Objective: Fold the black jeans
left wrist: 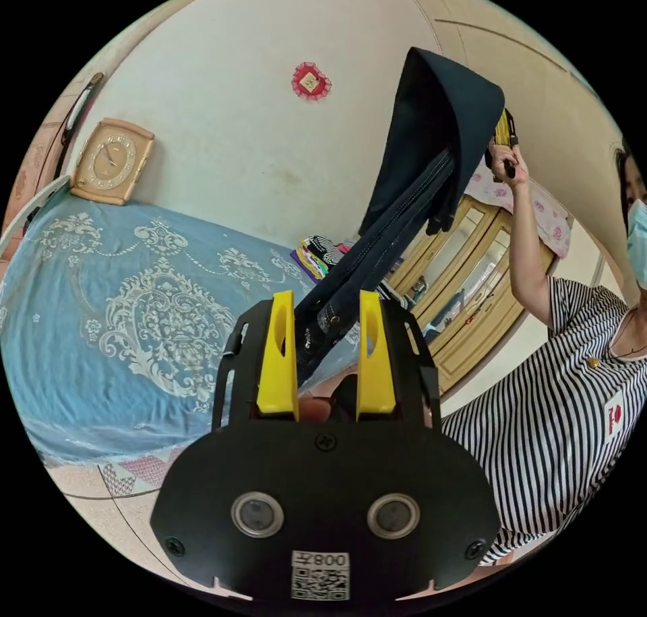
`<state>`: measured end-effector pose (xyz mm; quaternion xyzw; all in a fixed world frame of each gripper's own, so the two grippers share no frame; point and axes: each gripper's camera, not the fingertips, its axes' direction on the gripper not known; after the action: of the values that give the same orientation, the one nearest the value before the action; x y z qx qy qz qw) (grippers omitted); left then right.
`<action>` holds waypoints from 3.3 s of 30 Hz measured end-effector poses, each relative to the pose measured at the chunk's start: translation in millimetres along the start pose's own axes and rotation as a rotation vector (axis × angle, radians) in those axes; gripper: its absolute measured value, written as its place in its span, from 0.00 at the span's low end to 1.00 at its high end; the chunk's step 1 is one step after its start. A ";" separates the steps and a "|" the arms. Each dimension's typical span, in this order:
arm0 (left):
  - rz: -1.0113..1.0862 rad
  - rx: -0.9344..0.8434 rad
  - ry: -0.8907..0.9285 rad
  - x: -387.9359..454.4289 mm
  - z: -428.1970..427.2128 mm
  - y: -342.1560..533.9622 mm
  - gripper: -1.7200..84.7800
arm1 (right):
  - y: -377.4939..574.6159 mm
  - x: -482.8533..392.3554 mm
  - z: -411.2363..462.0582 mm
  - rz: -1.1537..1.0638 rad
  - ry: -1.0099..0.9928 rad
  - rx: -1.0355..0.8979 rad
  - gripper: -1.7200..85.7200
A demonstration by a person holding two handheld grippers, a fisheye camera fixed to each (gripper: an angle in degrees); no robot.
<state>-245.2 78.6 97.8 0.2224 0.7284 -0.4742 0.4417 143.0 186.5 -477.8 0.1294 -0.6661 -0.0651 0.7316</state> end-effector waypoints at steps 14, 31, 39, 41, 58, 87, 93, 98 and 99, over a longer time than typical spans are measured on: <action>0.179 -0.124 -0.047 214.5 86.7 -29.2 0.18 | 21.6 33.8 9.8 0.075 0.143 0.101 0.03; -0.003 -0.098 -0.397 242.3 88.5 -110.3 0.05 | 0.6 141.6 3.2 0.089 0.094 0.138 0.03; 0.149 0.093 -0.682 246.3 4.5 -231.9 0.04 | -13.0 220.3 -42.2 0.100 0.122 0.212 0.03; 0.208 0.104 -0.727 249.2 -0.1 -266.9 0.04 | -11.5 238.1 -56.9 0.097 0.122 0.246 0.03; -0.220 -0.517 -0.619 -66.9 231.0 -368.0 0.08 | 184.7 590.0 -50.2 1.010 0.483 0.024 0.02; -0.251 -0.673 -0.377 -282.7 386.4 -369.3 0.05 | 18.7 779.6 191.3 0.124 0.752 -0.970 0.04; -0.164 -0.523 -0.254 -269.4 361.9 -390.4 0.04 | -38.2 764.3 95.7 0.201 0.739 -0.712 0.02; -0.038 -0.347 -0.117 -239.8 344.1 -422.3 0.04 | -91.0 731.6 -41.4 0.275 0.730 -0.360 0.02; 0.015 -0.310 -0.086 -228.9 342.8 -431.0 0.03 | -99.4 720.6 -77.4 0.285 0.745 -0.281 0.02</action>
<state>-300.3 -398.3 451.6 0.1364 0.7714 -0.3621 0.5051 302.4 -93.6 178.9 -0.0505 -0.3520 -0.0025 0.9346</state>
